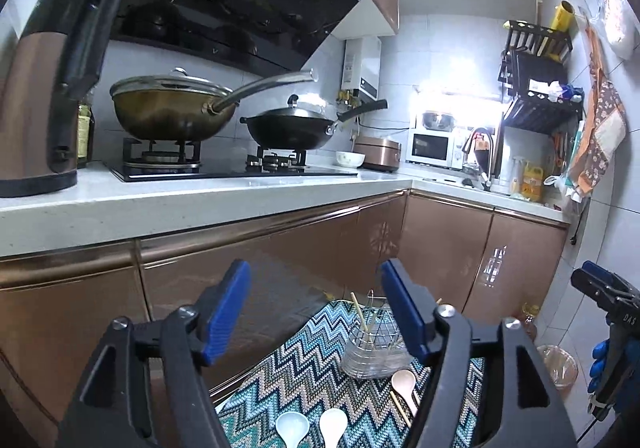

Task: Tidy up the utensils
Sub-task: 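Withdraw both open tools up and away from the wire rack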

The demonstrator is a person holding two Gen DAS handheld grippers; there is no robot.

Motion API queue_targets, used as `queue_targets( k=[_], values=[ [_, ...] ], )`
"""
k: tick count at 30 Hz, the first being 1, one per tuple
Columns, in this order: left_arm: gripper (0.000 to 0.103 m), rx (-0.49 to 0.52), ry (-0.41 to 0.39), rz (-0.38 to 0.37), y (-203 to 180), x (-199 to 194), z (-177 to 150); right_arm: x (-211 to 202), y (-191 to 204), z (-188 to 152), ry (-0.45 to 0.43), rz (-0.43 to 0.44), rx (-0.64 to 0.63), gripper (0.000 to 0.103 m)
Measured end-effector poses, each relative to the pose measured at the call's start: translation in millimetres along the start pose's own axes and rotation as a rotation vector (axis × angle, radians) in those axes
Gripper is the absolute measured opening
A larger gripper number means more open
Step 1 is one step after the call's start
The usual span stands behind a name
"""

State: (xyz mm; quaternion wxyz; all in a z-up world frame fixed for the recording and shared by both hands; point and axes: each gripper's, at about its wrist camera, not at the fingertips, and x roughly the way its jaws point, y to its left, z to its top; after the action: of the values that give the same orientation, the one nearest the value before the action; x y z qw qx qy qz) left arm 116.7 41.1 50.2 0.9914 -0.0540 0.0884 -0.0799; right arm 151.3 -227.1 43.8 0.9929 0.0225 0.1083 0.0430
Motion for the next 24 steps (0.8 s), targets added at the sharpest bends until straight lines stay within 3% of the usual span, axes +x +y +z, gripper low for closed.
queue_targets(
  k=[7,24],
  values=[
    [0.076,-0.014,-0.022,-0.005,6,-28,3,-38,5,4,-0.055,-0.021,-0.001,0.103],
    [0.078,-0.043,-0.053,-0.009,19,-68,-2,-80,28,5,-0.018,-0.124,-0.057,0.103]
  ],
)
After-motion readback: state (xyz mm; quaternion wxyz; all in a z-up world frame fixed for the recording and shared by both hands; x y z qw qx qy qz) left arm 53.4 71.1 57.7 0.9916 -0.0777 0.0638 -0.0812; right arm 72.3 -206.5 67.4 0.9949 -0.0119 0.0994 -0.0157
